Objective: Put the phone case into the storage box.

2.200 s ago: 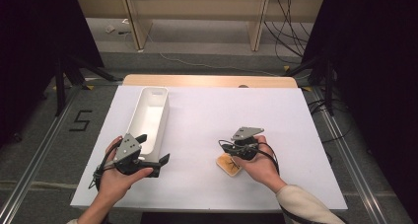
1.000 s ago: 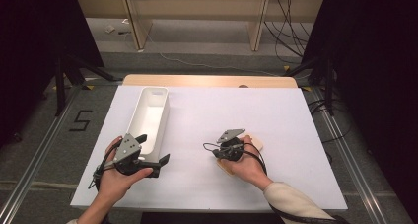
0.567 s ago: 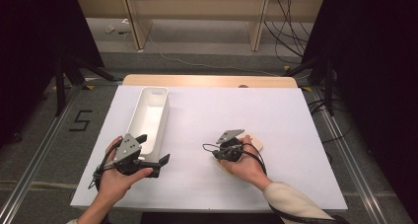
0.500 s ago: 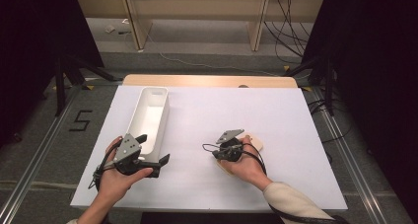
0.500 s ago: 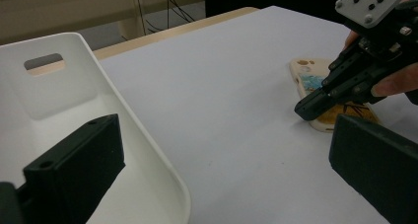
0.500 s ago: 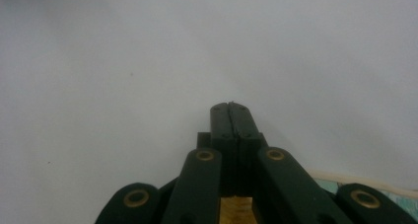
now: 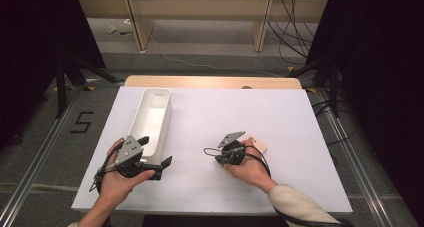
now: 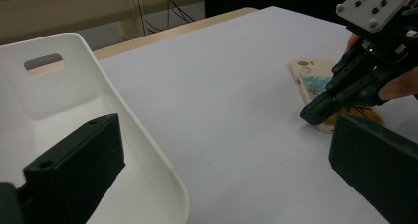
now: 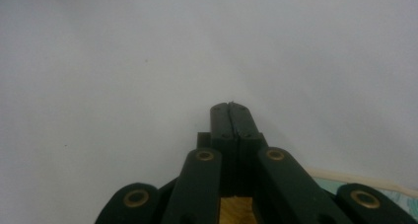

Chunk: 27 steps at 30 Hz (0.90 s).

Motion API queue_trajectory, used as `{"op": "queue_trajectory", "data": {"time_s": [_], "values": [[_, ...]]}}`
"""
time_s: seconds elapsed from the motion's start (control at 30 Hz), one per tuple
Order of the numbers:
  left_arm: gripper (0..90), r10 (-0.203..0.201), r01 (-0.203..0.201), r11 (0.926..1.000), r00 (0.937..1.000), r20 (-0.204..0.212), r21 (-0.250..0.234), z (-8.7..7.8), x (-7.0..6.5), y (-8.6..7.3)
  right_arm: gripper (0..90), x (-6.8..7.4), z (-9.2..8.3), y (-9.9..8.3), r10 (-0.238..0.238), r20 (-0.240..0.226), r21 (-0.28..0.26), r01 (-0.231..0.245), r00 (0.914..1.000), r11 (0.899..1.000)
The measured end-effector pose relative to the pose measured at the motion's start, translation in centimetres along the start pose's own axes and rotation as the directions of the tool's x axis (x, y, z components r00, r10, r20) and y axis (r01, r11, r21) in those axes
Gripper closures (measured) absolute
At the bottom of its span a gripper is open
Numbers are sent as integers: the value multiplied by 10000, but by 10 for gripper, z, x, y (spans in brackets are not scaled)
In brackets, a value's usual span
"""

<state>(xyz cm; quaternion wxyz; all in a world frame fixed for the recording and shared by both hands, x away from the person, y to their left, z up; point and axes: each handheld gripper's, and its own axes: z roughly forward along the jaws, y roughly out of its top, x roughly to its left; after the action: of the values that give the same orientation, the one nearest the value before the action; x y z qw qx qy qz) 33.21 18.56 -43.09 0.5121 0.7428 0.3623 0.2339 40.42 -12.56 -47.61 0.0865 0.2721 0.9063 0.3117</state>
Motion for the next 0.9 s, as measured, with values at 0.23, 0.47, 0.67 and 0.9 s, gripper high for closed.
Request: {"op": "queue_trajectory", "data": {"time_s": [0.23, 0.47, 0.67, 0.9], "values": [[0, 14, -14, 10000, 10000, 7, 3, 0, 0, 0, 900, 4, -4, -1, -199, -201, 375, 206, 9996, 9991], [0, 7, -7, 10000, 10000, 7, 7, 0, 0, 0, 900, 11, -12, -4, -296, -421, 833, 330, 9987, 9960], [0, 19, -19, 10000, 10000, -15, 6, -1, 0, 0, 900, 13, -18, -9, -223, -465, 1065, 272, 9987, 9939], [0, 35, -35, 10000, 10000, -13, 21, -1, -1, 0, 900, 14, -31, -18, -10, -535, 1284, 79, 9986, 9917]]}}
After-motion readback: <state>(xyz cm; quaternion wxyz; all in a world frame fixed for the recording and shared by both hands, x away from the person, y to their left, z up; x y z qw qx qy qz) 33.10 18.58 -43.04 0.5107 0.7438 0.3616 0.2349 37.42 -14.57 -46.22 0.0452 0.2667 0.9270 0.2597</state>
